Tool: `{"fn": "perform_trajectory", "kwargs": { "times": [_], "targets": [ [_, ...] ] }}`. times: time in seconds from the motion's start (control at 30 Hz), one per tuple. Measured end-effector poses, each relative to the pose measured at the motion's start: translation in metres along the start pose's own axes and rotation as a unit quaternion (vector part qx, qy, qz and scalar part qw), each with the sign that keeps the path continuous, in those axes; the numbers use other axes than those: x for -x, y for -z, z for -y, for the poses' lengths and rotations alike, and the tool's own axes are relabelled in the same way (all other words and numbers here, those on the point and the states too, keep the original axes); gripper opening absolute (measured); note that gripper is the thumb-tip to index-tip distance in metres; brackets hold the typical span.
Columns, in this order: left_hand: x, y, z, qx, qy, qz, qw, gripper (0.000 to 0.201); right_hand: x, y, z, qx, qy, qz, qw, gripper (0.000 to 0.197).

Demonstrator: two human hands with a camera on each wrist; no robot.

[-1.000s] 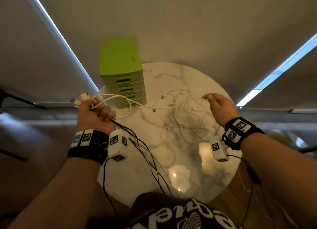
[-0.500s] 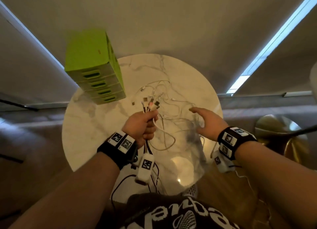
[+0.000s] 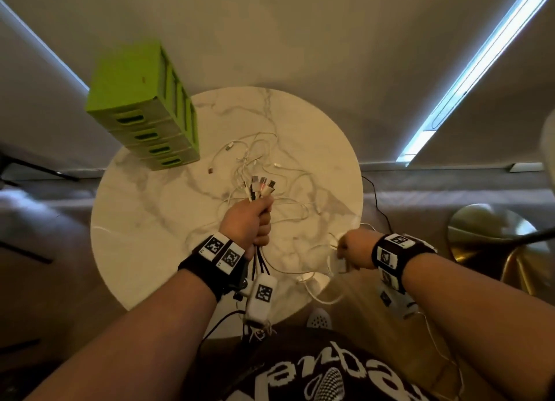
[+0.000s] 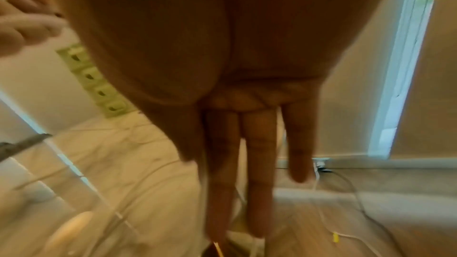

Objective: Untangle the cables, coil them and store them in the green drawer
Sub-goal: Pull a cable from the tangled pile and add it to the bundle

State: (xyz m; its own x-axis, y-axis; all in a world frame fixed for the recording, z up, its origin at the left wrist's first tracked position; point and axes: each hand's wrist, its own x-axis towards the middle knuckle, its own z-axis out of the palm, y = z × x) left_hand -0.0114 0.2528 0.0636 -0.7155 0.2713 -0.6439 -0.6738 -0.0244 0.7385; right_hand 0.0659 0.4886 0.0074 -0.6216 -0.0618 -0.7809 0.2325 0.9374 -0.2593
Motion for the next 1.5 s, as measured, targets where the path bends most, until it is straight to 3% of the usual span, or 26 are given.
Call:
{"fn": "perform_trajectory", "kwargs": {
  "times": [0.07, 0.17, 0.23, 0.37, 0.43, 0.53, 0.73, 0.9, 0.97, 1.03, 1.1, 1.17, 1.2, 1.23, 1.27, 1.3, 1.33, 1.4, 1.43, 1.5],
  "targets": [
    [0.003, -0.004, 0.001, 0.043, -0.002, -0.019, 0.999, 0.030, 0.001, 0.004, -0.018, 0.042, -0.039, -0.005, 0.998, 0.038],
    [0.005, -0.009, 0.004, 0.083, -0.018, -0.034, 0.996, 0.027, 0.010, 0.030, -0.014, -0.153, 0.011, -0.121, 0.981, 0.066],
    [0.006, -0.013, 0.008, 0.096, -0.025, -0.031, 0.995, 0.025, 0.015, 0.051, 0.006, -0.298, 0.078, -0.187, 0.933, 0.066],
    [0.013, -0.025, 0.010, 0.087, -0.036, -0.004, 0.996, 0.011, 0.021, 0.065, 0.062, -0.423, 0.229, -0.178, 0.859, 0.049],
    [0.015, -0.031, 0.012, 0.044, -0.051, -0.003, 0.998, 0.009, 0.023, 0.065, 0.083, -0.416, 0.276, -0.187, 0.846, 0.063],
    [0.017, -0.034, 0.015, -0.065, -0.065, 0.004, 0.996, 0.025, 0.026, 0.068, 0.102, -0.346, 0.305, -0.251, 0.851, 0.067],
    [0.022, -0.036, 0.014, -0.158, -0.061, 0.030, 0.985, 0.016, 0.019, 0.071, 0.106, -0.246, 0.312, -0.274, 0.876, 0.026],
    [0.030, -0.039, 0.010, -0.222, -0.056, 0.103, 0.968, 0.035, 0.021, 0.065, 0.100, -0.254, 0.342, -0.333, 0.841, 0.024],
    [0.033, -0.043, 0.007, -0.230, -0.080, 0.116, 0.963, 0.026, 0.023, 0.065, 0.095, -0.286, 0.337, -0.321, 0.838, 0.026],
    [0.034, -0.050, 0.007, -0.172, -0.083, 0.114, 0.975, 0.014, 0.024, 0.065, 0.089, -0.355, 0.330, -0.293, 0.824, 0.024],
    [0.034, -0.058, 0.006, -0.051, -0.070, 0.099, 0.991, 0.013, 0.025, 0.064, 0.083, -0.489, 0.326, -0.243, 0.771, 0.039],
    [0.030, -0.066, 0.000, 0.052, -0.073, 0.090, 0.992, 0.015, 0.029, 0.059, 0.078, -0.638, 0.312, -0.130, 0.692, 0.063],
    [0.029, -0.067, -0.007, 0.096, -0.082, 0.084, 0.988, 0.014, 0.027, 0.052, 0.073, -0.675, 0.306, -0.074, 0.668, 0.075],
    [0.028, -0.068, -0.015, 0.141, -0.088, 0.074, 0.983, 0.014, 0.027, 0.043, 0.068, -0.678, 0.305, -0.019, 0.668, 0.083],
    [0.026, -0.067, -0.023, 0.176, -0.093, 0.064, 0.978, 0.015, 0.026, 0.033, 0.062, -0.648, 0.299, 0.031, 0.700, 0.082],
    [0.025, -0.064, -0.032, 0.201, -0.102, 0.060, 0.972, 0.017, 0.024, 0.020, 0.056, -0.595, 0.299, 0.076, 0.742, 0.068],
    [0.025, -0.061, -0.040, 0.216, -0.112, 0.058, 0.968, 0.018, 0.022, 0.009, 0.051, -0.510, 0.289, 0.092, 0.805, 0.048],
    [0.026, -0.055, -0.054, 0.245, -0.127, 0.071, 0.959, 0.013, 0.012, -0.011, 0.040, -0.301, 0.258, 0.064, 0.916, 0.016],
    [0.026, -0.052, -0.060, 0.252, -0.132, 0.076, 0.956, 0.013, 0.006, -0.019, 0.033, -0.212, 0.232, 0.044, 0.948, 0.012],
    [0.028, -0.047, -0.065, 0.248, -0.135, 0.077, 0.956, 0.021, -0.001, -0.029, 0.018, -0.110, 0.160, 0.013, 0.981, 0.020]
  ]
}}
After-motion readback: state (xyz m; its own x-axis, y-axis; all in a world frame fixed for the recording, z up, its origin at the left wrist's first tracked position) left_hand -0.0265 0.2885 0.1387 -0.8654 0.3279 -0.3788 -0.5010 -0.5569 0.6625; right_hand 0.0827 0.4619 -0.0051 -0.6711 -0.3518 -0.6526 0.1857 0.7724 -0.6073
